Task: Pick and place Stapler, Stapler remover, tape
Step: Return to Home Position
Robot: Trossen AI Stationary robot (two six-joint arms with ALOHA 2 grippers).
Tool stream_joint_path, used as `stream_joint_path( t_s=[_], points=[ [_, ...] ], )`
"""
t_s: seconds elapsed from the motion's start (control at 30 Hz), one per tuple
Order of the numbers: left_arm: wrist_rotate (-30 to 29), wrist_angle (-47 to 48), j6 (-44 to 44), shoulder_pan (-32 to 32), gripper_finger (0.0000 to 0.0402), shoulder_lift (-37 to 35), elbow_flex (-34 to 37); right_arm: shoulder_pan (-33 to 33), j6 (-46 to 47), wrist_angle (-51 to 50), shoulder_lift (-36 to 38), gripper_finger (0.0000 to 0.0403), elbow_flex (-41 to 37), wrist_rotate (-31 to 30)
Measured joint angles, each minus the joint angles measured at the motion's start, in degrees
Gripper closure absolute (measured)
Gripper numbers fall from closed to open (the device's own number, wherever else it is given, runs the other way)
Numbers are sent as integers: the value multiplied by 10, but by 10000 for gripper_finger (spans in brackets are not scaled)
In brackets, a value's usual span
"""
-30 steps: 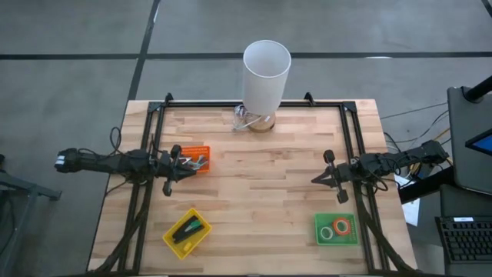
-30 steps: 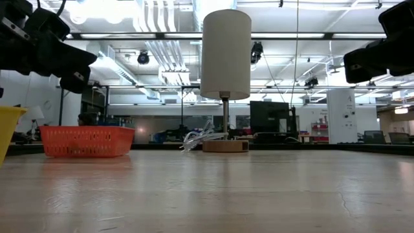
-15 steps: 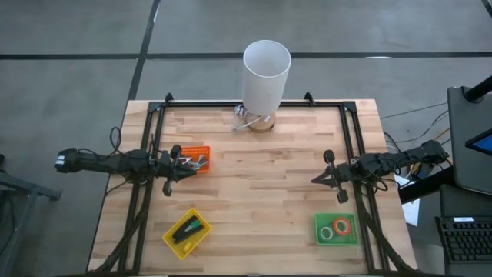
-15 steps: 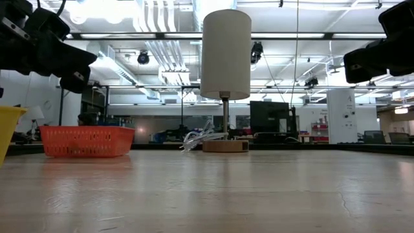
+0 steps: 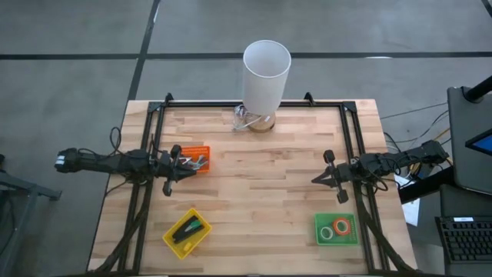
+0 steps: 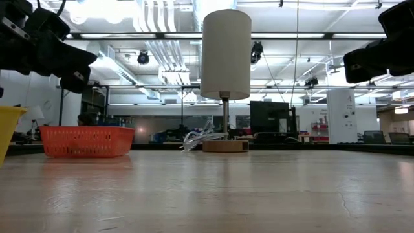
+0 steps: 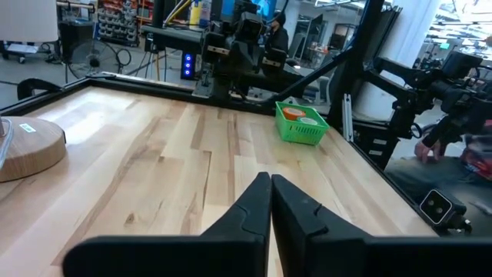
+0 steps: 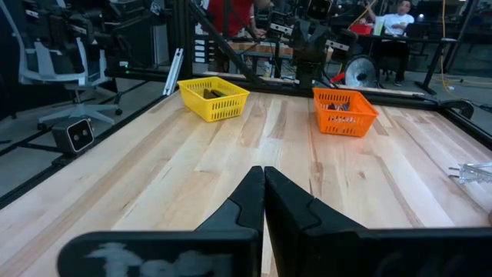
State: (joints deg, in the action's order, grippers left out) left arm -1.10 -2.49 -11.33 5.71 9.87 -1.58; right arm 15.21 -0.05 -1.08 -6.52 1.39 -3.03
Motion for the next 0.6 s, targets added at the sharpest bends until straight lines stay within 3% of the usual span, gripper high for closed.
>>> stream_joint_path(
  t_s=[0.6],
  points=[
    [0, 0, 0, 0, 388, 0, 0, 0, 0, 0, 0, 394, 0, 0]
  ],
)
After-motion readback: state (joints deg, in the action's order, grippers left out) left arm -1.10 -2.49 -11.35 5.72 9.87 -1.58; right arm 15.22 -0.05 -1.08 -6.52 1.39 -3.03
